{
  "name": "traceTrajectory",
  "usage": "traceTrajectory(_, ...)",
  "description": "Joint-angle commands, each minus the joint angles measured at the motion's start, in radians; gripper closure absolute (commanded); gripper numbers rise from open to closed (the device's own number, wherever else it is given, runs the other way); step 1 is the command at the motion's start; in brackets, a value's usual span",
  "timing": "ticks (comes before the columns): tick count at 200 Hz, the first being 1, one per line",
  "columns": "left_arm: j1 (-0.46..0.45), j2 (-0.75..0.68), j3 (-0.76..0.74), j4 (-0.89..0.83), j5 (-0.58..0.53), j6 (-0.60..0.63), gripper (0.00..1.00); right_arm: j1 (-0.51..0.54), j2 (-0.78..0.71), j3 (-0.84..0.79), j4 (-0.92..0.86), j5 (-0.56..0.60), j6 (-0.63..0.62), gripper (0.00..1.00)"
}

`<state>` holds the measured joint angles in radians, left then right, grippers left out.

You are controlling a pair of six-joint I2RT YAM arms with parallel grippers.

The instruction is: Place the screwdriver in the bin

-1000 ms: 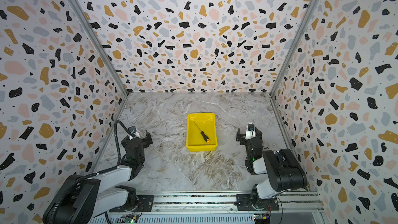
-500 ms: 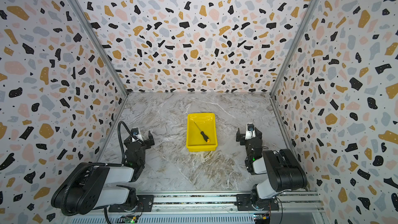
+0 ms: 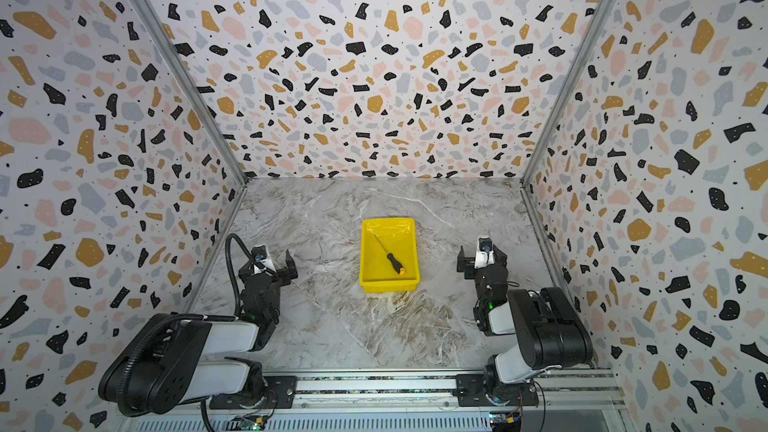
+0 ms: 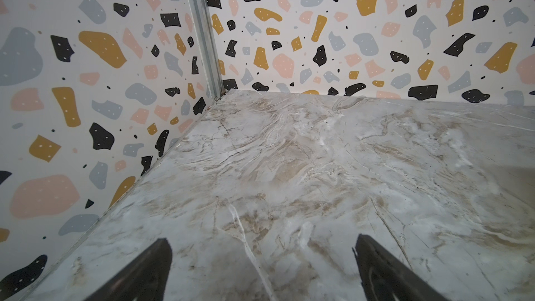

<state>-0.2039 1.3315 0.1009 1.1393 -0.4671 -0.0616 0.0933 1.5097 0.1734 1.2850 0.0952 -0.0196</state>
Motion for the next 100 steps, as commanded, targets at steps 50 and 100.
traceTrajectory(50,0.0,-0.003,0.002,0.071,0.004,0.013,0.0,-0.009,-0.014,0.028,-0.018,-0.018,0.013,0.01)
traceTrajectory(100,0.0,-0.003,0.002,0.071,0.004,0.014,0.0,-0.009,-0.014,0.026,-0.018,-0.018,0.012,0.01)
